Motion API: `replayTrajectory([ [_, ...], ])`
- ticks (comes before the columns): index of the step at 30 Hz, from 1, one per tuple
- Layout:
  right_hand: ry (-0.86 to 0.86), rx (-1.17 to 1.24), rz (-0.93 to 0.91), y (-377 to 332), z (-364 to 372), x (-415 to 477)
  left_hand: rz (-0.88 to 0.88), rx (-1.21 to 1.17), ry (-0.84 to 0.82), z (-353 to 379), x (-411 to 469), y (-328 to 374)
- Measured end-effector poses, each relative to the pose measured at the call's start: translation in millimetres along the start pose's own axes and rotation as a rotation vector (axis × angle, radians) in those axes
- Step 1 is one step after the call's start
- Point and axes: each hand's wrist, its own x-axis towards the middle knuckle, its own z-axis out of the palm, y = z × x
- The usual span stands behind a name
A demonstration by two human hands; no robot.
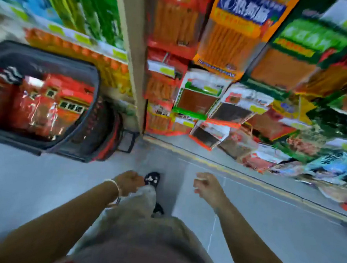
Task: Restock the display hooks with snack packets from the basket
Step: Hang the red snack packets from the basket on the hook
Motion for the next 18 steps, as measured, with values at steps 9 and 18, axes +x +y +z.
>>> replayTrajectory([
  [9,-0.292,-0.311,0.130,33.8,93.8,-22.8,-0.268,-0.235,0.296,0.2,-62.0,-135.7],
  [18,-0.329,-0.438,0.135,-63.1,183.1,23.0,-0.333,-0.334,0.315,-100.1,-49.3,-199.6],
])
